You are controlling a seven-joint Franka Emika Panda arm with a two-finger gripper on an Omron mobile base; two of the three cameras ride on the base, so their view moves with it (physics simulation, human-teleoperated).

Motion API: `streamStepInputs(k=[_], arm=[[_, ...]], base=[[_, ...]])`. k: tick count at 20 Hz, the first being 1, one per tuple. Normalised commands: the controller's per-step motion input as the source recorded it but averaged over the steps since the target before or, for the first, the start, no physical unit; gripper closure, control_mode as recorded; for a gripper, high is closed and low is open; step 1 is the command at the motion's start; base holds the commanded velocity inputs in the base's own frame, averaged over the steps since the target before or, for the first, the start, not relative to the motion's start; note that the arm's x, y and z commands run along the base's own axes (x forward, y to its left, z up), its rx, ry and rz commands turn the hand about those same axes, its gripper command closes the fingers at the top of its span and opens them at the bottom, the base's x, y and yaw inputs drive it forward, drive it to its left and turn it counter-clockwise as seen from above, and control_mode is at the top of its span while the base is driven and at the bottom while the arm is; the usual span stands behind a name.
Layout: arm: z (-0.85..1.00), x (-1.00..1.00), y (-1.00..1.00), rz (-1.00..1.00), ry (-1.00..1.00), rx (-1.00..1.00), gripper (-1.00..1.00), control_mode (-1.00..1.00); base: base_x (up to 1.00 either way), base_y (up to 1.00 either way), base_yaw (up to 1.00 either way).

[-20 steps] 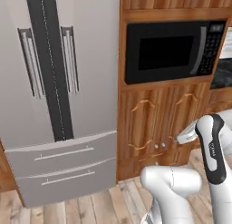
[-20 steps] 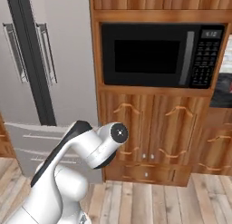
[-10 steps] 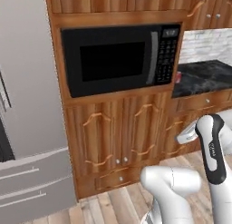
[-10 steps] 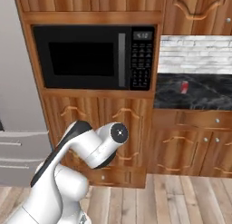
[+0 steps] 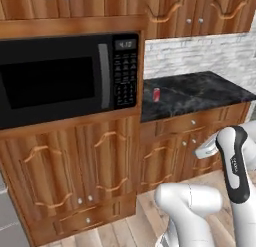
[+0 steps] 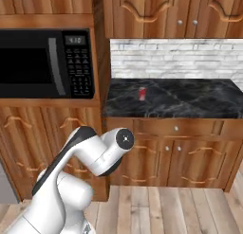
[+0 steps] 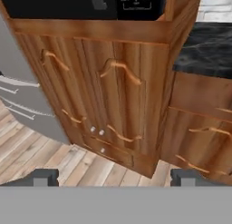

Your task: Four empty soda cans are scattered around the kitchen. Gather all the cans and cluster them next to the stove for recycling.

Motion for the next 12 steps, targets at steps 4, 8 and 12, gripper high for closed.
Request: streamStepInputs(k=[4, 8, 12], arm=[[0.0, 0.0, 0.0, 0.0, 0.0, 0.0, -1.0, 1.0], [0.0, 0.0, 0.0, 0.0, 0.0, 0.0, -1.0, 1.0], [0.0, 0.0, 0.0, 0.0, 0.0, 0.0, -1.0, 1.0]], base=[[0.67, -0.91, -0.06], [0.81, -0.84, -0.03], [0.93, -0.39, -0.05]])
